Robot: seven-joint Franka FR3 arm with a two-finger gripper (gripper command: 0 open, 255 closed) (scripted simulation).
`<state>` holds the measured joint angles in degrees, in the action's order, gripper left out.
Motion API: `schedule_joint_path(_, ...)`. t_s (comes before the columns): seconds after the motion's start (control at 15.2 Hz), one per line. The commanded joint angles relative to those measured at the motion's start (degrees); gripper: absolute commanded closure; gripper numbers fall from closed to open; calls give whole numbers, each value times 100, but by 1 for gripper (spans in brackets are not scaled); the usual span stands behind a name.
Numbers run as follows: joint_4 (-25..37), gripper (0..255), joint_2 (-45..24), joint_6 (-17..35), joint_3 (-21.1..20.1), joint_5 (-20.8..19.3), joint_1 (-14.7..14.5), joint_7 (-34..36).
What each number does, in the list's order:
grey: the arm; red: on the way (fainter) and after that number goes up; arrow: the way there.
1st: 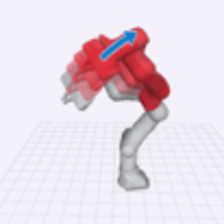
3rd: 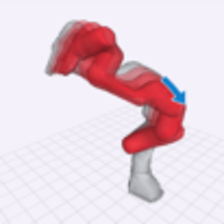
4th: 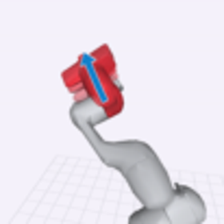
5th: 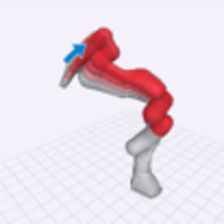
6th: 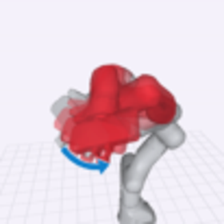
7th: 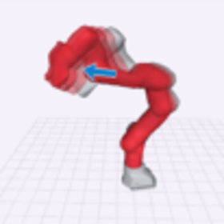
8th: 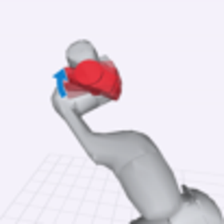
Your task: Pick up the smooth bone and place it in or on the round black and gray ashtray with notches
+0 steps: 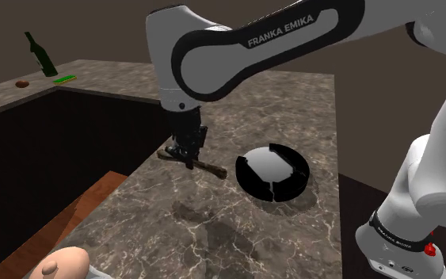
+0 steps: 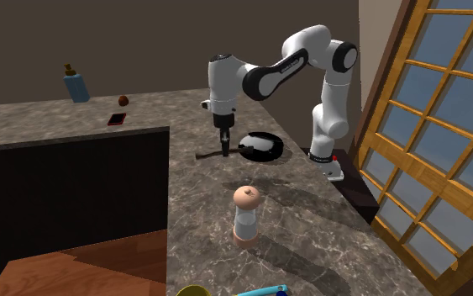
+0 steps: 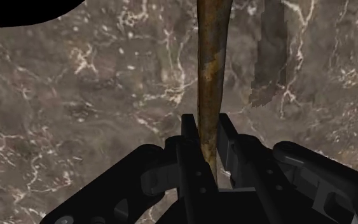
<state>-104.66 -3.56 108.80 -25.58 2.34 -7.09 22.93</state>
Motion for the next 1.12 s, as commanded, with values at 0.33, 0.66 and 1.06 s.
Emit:
schedule_joint_path(0.33, 486, 255, 61, -544, 4, 22, 9, 4)
schedule_joint_path(0.66, -561, 255, 1048, -431, 195, 446, 190, -488)
schedule_joint_path(1.06, -1872, 255, 2418, -496, 632, 851, 258, -1185)
